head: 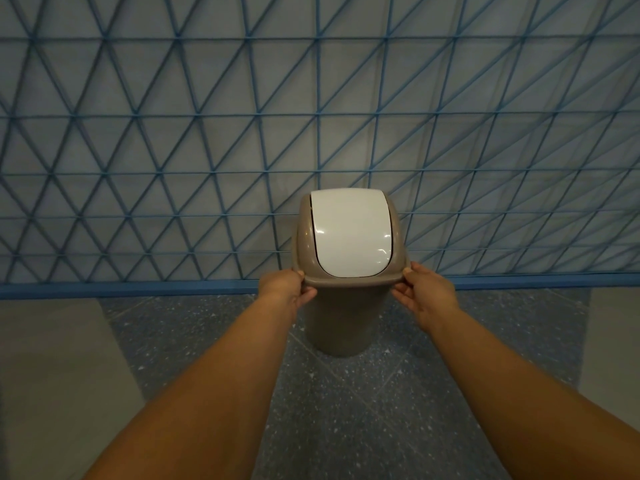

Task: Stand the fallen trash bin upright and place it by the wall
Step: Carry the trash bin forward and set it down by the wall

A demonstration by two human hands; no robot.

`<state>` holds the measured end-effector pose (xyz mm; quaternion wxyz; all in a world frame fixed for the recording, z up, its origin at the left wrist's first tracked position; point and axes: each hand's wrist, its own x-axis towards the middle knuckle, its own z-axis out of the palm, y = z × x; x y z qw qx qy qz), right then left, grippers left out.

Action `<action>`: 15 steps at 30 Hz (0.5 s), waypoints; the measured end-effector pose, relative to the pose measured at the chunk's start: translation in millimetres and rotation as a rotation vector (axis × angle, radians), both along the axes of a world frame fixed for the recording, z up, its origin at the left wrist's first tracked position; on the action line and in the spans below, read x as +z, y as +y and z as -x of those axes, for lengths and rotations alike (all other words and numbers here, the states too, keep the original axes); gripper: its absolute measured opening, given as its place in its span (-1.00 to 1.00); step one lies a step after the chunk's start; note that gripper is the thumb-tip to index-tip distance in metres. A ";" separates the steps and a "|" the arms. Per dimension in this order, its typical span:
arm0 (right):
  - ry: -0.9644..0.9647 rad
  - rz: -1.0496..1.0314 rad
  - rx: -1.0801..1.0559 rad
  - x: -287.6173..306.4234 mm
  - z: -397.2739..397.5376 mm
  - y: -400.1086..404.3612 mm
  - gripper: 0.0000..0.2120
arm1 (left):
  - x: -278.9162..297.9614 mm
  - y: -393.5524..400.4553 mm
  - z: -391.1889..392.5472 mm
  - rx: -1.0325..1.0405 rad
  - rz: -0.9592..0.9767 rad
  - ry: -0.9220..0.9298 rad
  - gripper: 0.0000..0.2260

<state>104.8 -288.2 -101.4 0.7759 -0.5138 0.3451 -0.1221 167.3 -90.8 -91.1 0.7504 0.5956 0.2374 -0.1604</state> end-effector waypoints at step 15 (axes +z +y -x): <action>0.087 0.618 0.134 8.3 21.4 9.5 -0.58 | 15.4 6.3 24.6 -0.162 -0.168 -0.059 -0.86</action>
